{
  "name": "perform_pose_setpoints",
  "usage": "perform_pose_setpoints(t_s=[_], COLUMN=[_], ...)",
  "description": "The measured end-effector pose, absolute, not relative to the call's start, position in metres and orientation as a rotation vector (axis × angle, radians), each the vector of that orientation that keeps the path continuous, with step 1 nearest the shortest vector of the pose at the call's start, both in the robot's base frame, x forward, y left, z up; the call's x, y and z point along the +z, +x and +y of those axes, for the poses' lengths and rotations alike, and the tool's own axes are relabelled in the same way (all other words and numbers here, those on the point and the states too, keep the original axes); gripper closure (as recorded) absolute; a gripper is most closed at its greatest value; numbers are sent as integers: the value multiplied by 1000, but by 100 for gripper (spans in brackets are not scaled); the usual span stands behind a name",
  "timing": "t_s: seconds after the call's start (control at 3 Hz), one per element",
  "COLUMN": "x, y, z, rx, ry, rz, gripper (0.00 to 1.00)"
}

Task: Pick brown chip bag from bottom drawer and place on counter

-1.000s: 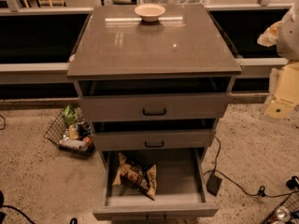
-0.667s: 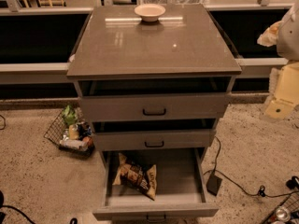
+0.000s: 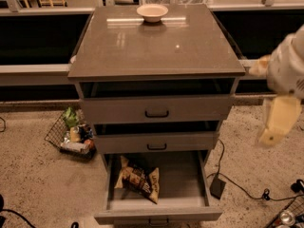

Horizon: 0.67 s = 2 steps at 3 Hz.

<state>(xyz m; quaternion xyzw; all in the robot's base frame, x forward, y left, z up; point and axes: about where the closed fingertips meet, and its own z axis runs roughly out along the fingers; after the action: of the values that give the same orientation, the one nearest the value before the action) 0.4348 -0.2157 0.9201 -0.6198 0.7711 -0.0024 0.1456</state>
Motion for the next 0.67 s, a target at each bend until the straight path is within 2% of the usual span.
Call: perform_pose_setpoints(t_s=[0.33,0.67], x=[834,734], y=[420,399], z=[-214,-206], rx=[103,314], ry=[-1827,-1815], rz=[2185,2160], gripper=[0,0])
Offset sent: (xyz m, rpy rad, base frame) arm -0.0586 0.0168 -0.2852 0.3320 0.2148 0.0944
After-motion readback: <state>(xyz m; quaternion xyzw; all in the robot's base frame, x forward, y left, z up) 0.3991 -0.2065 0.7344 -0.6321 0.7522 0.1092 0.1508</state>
